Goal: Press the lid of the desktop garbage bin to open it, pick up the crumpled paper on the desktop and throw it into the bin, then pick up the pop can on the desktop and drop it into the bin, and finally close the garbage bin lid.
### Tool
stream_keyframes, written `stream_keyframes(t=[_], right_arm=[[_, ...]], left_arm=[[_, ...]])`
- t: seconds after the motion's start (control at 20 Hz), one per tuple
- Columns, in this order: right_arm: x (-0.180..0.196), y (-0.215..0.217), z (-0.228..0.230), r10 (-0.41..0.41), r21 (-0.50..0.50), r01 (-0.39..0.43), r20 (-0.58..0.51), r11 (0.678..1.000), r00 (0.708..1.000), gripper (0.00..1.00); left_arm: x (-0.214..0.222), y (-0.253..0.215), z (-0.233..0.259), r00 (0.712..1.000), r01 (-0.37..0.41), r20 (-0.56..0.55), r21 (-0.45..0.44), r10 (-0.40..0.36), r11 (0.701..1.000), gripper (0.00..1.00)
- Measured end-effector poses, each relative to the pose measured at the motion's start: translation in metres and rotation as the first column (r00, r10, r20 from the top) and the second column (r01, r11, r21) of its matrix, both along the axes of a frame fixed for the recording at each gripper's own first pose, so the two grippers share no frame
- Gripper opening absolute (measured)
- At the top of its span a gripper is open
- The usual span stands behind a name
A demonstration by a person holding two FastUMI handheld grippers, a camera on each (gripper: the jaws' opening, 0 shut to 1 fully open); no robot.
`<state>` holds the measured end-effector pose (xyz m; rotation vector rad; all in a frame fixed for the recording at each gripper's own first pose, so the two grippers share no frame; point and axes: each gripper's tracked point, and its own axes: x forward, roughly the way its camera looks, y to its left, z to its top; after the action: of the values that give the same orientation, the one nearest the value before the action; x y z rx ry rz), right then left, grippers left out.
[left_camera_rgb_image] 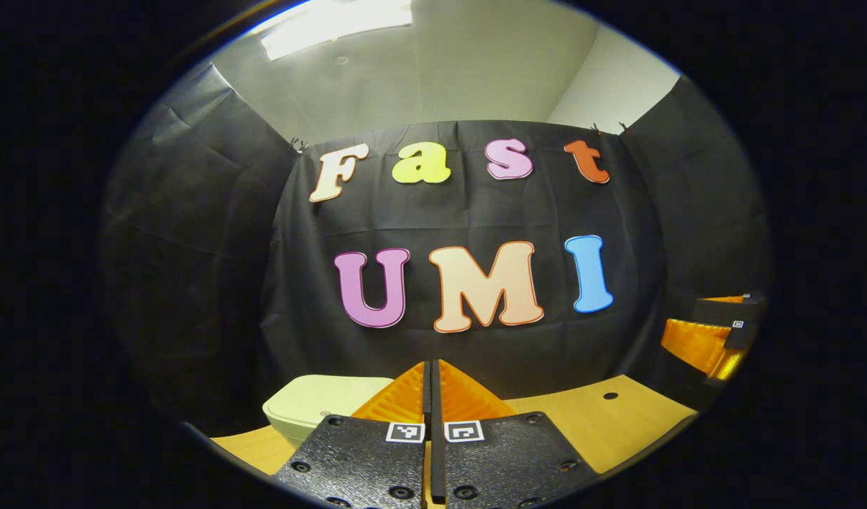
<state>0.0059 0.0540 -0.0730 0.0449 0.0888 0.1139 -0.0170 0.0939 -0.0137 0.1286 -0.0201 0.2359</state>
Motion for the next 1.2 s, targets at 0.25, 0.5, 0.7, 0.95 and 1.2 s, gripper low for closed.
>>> stream_keyframes(t=[0.25, 0.5, 0.7, 0.95, 1.2], right_arm=[[0.002, 0.013, -0.007, -0.012, -0.003, 0.012, -0.017, 1.000, 1.000, 0.98], [0.002, 0.020, -0.020, -0.035, -0.023, 0.034, -0.052, 0.999, 0.998, 0.98], [-0.003, 0.024, -0.028, -0.061, -0.058, 0.057, -0.070, 0.997, 0.996, 0.99], [-0.009, 0.029, -0.037, -0.089, -0.101, 0.079, -0.092, 0.992, 0.992, 0.98], [-0.013, 0.037, -0.036, -0.095, -0.120, 0.084, -0.092, 0.989, 0.991, 0.99]], left_arm=[[0.002, 0.049, -0.019, 0.997, -0.064, -0.046, -0.010, 0.064, 0.998, 0.00], [0.011, 0.092, -0.040, 0.990, -0.108, -0.090, -0.022, 0.106, 0.994, 0.00], [0.017, 0.117, -0.064, 0.983, -0.127, -0.135, -0.034, 0.121, 0.991, 0.00], [0.019, 0.139, -0.091, 0.974, -0.148, -0.181, -0.069, 0.133, 0.987, 0.00], [0.014, 0.145, -0.109, 0.968, -0.156, -0.214, -0.093, 0.134, 0.983, 0.00]])
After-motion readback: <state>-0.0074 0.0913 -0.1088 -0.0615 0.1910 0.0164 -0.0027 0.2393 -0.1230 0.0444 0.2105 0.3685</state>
